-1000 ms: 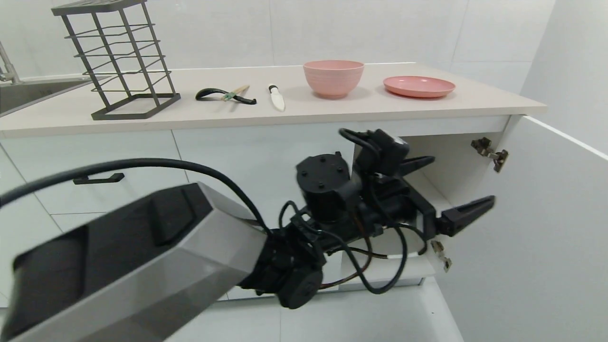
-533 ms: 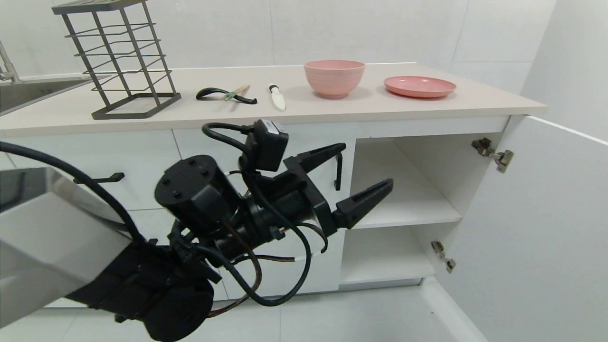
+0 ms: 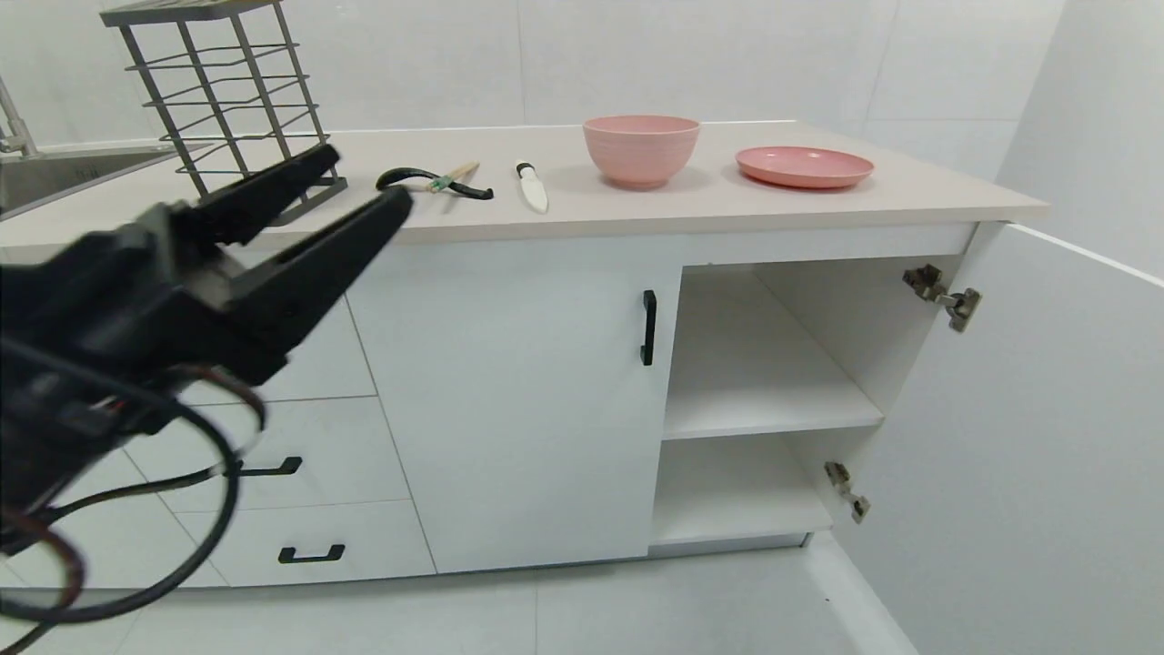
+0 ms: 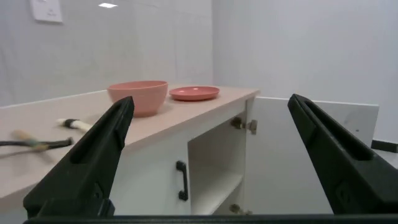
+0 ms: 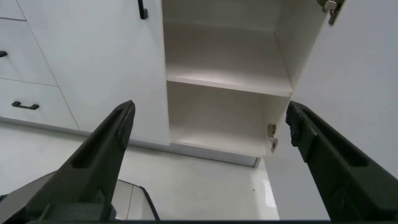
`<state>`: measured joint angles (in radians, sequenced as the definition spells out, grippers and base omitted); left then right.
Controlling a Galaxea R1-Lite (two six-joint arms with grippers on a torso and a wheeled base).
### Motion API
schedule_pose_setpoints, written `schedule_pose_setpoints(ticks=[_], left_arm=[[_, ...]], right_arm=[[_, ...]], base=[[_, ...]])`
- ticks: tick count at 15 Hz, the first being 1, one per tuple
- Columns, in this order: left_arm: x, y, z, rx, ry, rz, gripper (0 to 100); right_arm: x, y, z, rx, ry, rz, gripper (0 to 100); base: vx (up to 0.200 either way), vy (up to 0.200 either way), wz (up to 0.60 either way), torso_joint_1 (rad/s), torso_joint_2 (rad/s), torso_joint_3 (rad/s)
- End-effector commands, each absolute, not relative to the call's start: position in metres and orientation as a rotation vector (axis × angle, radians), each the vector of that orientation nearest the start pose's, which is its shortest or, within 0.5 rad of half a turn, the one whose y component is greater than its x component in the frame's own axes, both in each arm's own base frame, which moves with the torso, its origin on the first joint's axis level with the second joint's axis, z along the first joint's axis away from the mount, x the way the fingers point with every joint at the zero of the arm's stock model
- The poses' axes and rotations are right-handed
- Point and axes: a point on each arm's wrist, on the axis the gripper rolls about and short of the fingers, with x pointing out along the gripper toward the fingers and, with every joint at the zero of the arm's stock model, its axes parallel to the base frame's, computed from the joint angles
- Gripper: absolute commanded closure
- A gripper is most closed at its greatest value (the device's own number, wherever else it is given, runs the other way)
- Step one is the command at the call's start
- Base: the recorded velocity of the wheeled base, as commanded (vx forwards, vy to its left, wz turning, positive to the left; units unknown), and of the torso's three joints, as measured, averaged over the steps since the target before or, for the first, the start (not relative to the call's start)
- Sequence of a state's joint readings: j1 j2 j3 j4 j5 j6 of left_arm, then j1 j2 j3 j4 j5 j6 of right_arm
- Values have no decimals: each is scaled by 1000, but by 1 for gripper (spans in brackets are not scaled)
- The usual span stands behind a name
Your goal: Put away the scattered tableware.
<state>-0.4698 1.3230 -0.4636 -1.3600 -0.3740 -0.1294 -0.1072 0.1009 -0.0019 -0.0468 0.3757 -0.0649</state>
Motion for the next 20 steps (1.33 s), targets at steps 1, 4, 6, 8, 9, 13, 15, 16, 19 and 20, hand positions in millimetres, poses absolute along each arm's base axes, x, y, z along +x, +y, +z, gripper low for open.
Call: schedule_pose_setpoints(ticks=[1, 4, 6, 8, 9, 13, 15, 16, 19, 20], left_arm=[[44, -22, 235, -108, -480, -679, 0], [-17, -4, 201, -156, -330, -601, 0], [-33, -3, 183, -188, -303, -532, 0], [-44, -6, 165, -162, -317, -434, 0], [-47, -7, 159, -150, -317, -413, 0], [-41, -8, 128, -129, -251, -375, 0], [-28, -7, 99, -49, -165, -314, 0], [-25, -7, 90, -13, -130, -304, 0], [-23, -3, 82, 84, -72, -149, 0], [-23, -3, 82, 99, -72, -116, 0]], right_arm=[[-15, 10, 83, -48, 44, 268, 0], [-15, 10, 83, -48, 44, 268, 0], [-15, 10, 83, -48, 44, 270, 0], [-15, 10, 83, -50, 42, 270, 0], [-15, 10, 83, -50, 42, 270, 0], [-15, 10, 83, -50, 42, 267, 0], [-15, 9, 83, -51, 45, 235, 0], [-15, 9, 83, -51, 46, 221, 0], [-15, 7, 83, -62, 46, 154, 0], [-15, 7, 83, -66, 46, 137, 0]], base=[[0, 0, 0, 0, 0, 0], [0, 0, 0, 0, 0, 0], [0, 0, 0, 0, 0, 0], [0, 0, 0, 0, 0, 0], [0, 0, 0, 0, 0, 0], [0, 0, 0, 0, 0, 0], [0, 0, 0, 0, 0, 0], [0, 0, 0, 0, 0, 0], [0, 0, 0, 0, 0, 0], [0, 0, 0, 0, 0, 0]])
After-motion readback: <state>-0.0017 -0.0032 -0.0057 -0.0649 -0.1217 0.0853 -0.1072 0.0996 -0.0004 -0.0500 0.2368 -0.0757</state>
